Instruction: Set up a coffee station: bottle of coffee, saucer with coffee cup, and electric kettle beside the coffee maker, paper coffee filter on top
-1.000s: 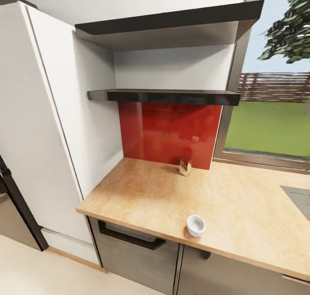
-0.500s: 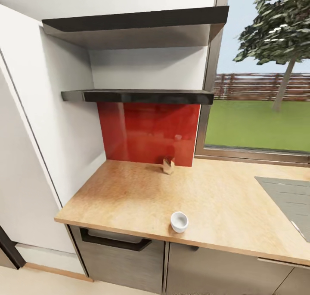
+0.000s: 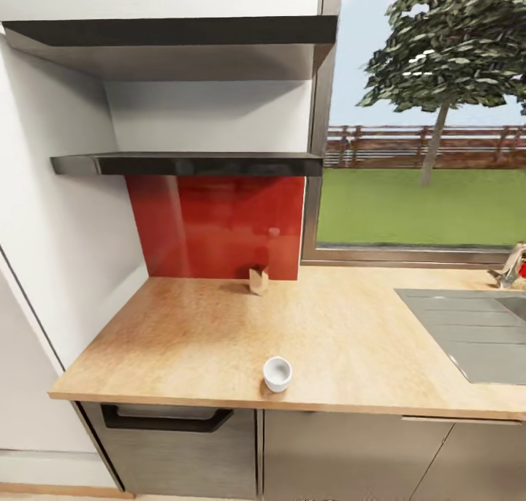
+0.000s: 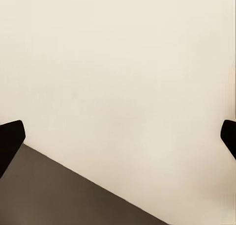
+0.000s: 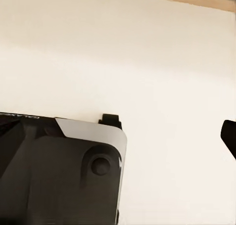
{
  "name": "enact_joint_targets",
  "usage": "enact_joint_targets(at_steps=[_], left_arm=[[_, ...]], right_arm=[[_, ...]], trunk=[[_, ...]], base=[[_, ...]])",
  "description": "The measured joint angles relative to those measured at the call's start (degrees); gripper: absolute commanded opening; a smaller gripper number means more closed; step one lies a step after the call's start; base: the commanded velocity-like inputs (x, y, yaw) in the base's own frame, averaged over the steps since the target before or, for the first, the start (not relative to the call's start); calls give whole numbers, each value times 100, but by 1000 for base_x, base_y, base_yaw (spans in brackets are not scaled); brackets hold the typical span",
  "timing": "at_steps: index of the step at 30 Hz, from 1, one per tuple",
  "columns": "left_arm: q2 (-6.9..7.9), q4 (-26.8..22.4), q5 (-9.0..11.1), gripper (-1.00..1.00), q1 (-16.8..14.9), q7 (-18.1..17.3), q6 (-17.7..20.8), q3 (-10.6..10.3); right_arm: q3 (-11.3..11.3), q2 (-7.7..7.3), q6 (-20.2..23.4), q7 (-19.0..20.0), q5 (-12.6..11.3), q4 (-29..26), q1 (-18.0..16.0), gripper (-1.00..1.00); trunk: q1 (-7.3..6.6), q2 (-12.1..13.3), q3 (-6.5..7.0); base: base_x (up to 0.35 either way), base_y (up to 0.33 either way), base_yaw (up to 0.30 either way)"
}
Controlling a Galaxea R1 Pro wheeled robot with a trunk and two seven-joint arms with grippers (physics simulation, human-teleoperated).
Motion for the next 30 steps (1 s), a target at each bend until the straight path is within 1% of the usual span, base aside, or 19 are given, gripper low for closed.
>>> enact_joint_targets(at_steps=[1, 2, 4, 5, 6, 7, 8, 10, 11, 13, 15, 19, 25, 30], left_arm=[[-75, -7, -11, 100, -5, 34, 2, -14], [-118, -10, -16, 100, -7, 47, 3, -20], [-278, -18, -62, 100, -14, 69, 4, -56], [-314, -20, -86, 100, -17, 71, 4, -60], [-366, -24, -162, 100, -24, 73, 4, -77], [-403, -29, -267, 100, -29, 74, 4, -89], [-416, -33, -331, 100, -31, 75, 4, -93], [-446, -48, -586, 100, -36, 76, 8, -103], [-454, -52, -695, 100, -37, 76, 8, -104], [-460, -55, -812, 100, -37, 72, 7, -104], [-462, -54, -876, 100, -37, 59, 4, -101], [-462, -14, -918, 100, -32, 65, 7, -84], [-450, 30, -893, 100, -25, 58, 14, -54], [-457, 44, -859, 100, -21, 45, 9, -38]], right_arm=[[-3, 0, 0, -3, -4, -2, 4, 100], [-6, 2, 0, -4, -5, -5, 6, 100], [-23, 6, 0, -6, -13, -10, 9, 100], [-39, 7, 0, -6, -15, -11, 9, 100], [-108, 8, 0, -8, -30, -12, 10, 100], [-232, 8, 0, -11, -81, -12, 11, 100], [-313, 8, 0, -10, -123, -11, 11, 100], [-627, 9, 0, -13, -353, -4, 11, 100], [-727, 9, 0, -14, -464, -2, 11, 100], [-813, 9, 0, -15, -581, -3, 10, 100], [-858, 9, 0, -15, -645, -6, 10, 100], [-893, 10, 4, 2, -699, -27, 10, 100], [-898, 10, 9, 12, -690, -40, 11, 100], [-901, 3, 4, -5, -675, -33, 11, 100]], trunk=[[0, 0, 0], [0, 0, 0], [0, 0, 0], [0, 0, 0], [0, 0, 0], [0, 0, 0], [0, 0, 0], [0, 0, 0], [0, 0, 0], [0, 0, 0], [0, 0, 0], [0, 0, 0], [0, 0, 0], [0, 0, 0]], base=[[0, 0, -264], [0, 0, -264], [0, 0, -264], [0, 0, -264], [0, 0, -264], [0, 0, -264], [0, 0, -264], [0, 0, -209], [0, 0, -137], [0, 0, -79], [0, 0, -37], [0, 0, -12], [0, 4, -2], [0, 180, 0]])
